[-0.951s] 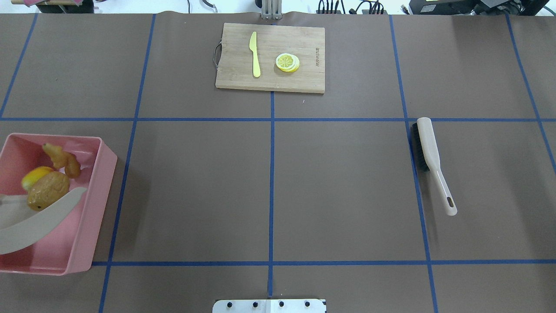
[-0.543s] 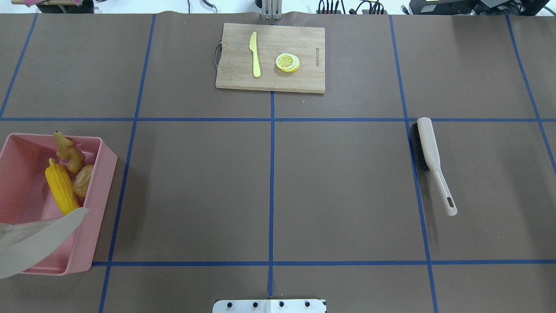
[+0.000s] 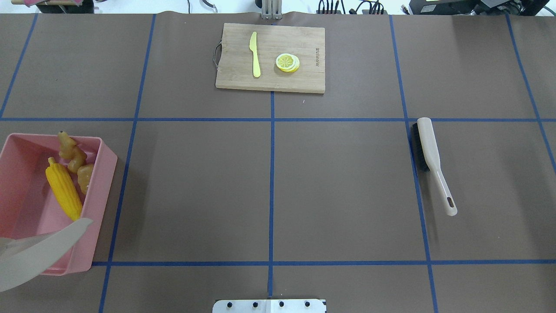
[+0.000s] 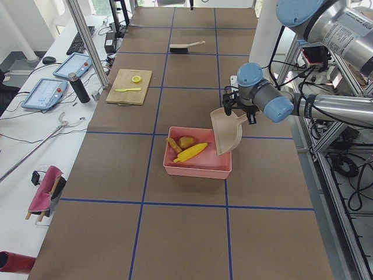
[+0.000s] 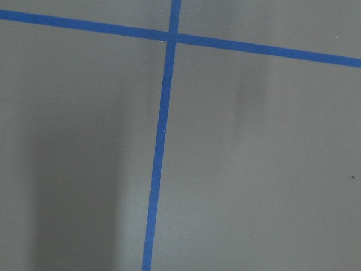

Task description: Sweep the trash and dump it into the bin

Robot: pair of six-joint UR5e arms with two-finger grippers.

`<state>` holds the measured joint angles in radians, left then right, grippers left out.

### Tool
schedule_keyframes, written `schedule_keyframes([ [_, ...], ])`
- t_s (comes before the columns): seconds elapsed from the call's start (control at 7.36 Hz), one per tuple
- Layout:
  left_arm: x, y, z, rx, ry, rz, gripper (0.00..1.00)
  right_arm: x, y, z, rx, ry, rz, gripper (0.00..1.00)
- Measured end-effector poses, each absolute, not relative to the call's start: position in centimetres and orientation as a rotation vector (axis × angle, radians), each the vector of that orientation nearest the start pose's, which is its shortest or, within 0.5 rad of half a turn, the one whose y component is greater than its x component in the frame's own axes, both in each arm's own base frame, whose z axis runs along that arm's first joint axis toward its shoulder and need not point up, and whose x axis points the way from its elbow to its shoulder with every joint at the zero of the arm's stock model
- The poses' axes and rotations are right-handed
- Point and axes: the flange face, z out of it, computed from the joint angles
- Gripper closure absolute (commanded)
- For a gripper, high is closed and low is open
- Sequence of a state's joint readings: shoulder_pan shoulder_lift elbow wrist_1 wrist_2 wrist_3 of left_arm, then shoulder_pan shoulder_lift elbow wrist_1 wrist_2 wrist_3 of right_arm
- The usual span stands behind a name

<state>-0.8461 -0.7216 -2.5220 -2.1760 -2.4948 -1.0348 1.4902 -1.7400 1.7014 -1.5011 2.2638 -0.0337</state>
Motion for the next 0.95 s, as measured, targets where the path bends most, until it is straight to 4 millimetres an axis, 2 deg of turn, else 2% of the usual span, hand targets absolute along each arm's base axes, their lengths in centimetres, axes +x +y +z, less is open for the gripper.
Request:
schedule_keyframes([
  [0.41,6.5,-16.9,35.6,-0.225,1.101,0.012,1.00,3.8,-42.9,66.7,0.082,-0.690,-0.141,0.00],
  [0.95,3.9,-18.1,34.8,-0.031,1.063,-0.092,1.00,5.1,-41.6,67.2,0.085,-0.687,-0.109,0.00],
])
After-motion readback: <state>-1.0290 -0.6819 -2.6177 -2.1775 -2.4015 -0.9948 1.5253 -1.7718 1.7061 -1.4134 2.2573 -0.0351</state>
